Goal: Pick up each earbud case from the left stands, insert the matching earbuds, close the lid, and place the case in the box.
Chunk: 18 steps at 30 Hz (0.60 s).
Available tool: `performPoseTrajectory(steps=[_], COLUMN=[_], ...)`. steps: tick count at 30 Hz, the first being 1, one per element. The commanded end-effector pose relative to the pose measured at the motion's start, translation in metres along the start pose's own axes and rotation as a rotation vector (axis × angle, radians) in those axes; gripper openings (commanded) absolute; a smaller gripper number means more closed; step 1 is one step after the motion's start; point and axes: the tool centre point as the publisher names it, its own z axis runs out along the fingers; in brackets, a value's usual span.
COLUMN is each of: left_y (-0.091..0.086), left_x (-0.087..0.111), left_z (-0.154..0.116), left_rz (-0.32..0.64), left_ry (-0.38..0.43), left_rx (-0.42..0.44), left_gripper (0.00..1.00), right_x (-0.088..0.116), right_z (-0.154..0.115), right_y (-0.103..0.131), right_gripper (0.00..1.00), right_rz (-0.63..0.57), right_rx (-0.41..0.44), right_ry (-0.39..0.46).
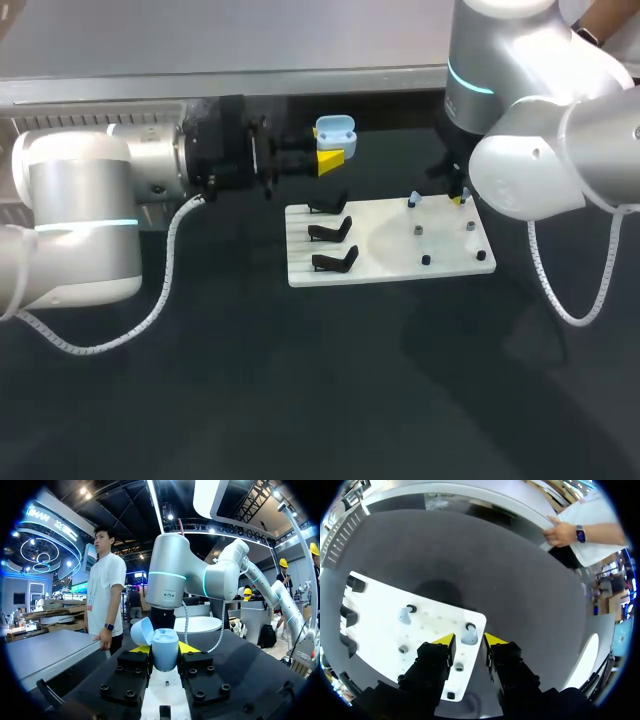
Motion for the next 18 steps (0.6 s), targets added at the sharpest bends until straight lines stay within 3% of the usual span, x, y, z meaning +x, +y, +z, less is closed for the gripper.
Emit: performPoseTrajectory(steps=[1, 18], left_y=[-0.0023, -0.0023], left_x=[0.0004, 0.0004], left_z=[0.0002, 0.0002], left_rz=[0.004, 0.004], left_ry=[-0.004, -0.004], left_rx=[-0.009, -0.009], left_gripper=[0.0, 0.0], right_x=[-0.0017, -0.0056], right_z=[0.0007, 0.0038], right_y=[0.0012, 0.0021], right_gripper=[0.33, 0.23], right_rz=[0.002, -0.003], right_rx=[0.0, 0.005], right_ry=[0.005, 0.016])
